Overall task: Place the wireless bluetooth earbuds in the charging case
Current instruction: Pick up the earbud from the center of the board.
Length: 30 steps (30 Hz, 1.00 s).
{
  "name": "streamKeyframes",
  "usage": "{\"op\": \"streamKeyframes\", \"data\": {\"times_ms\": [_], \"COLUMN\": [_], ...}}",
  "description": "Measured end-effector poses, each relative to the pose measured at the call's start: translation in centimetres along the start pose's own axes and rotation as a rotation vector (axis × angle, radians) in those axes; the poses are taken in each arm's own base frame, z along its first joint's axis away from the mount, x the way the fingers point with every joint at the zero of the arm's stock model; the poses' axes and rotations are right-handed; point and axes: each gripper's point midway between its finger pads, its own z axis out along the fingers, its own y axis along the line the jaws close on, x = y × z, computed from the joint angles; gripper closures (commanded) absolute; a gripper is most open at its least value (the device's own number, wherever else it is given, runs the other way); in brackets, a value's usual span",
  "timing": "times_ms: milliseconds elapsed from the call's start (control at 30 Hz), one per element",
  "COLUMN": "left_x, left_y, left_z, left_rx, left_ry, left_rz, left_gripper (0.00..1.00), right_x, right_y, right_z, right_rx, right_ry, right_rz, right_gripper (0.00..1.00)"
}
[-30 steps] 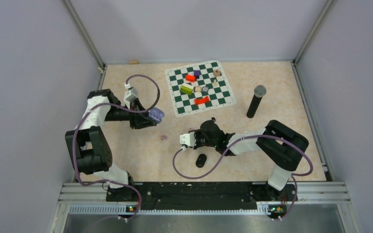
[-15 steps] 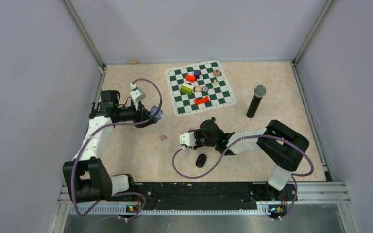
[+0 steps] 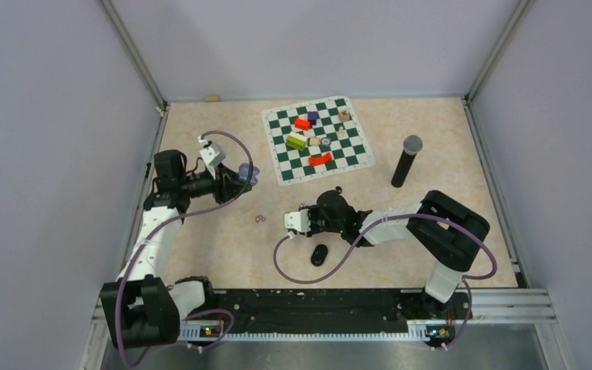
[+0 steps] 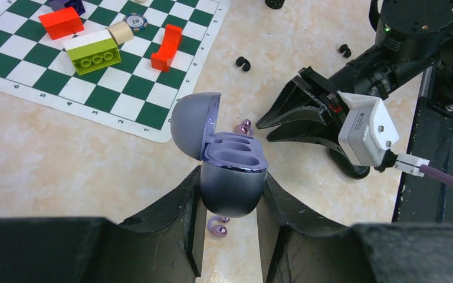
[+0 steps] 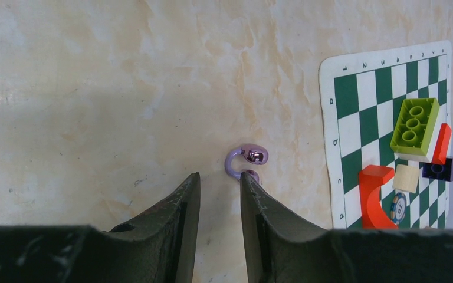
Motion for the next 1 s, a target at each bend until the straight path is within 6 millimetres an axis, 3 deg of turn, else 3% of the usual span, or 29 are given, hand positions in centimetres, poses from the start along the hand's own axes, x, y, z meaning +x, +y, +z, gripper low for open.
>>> {"op": "streamKeyframes", "data": {"times_ms": [1000], "left_x": [0.3], "left_y": [-0.5], "left_z": [-0.1], "left_rx": [0.021], "left_ry": [0.005], "left_rz": [-0.002], "left_gripper": [1.0], "right_x": [0.0], "right_y": [-0.8], "right_z": [1.3], "right_rx": [0.017], "right_ry": [0.016], "right_rz": [-0.002], "right_gripper": [0.77]}}
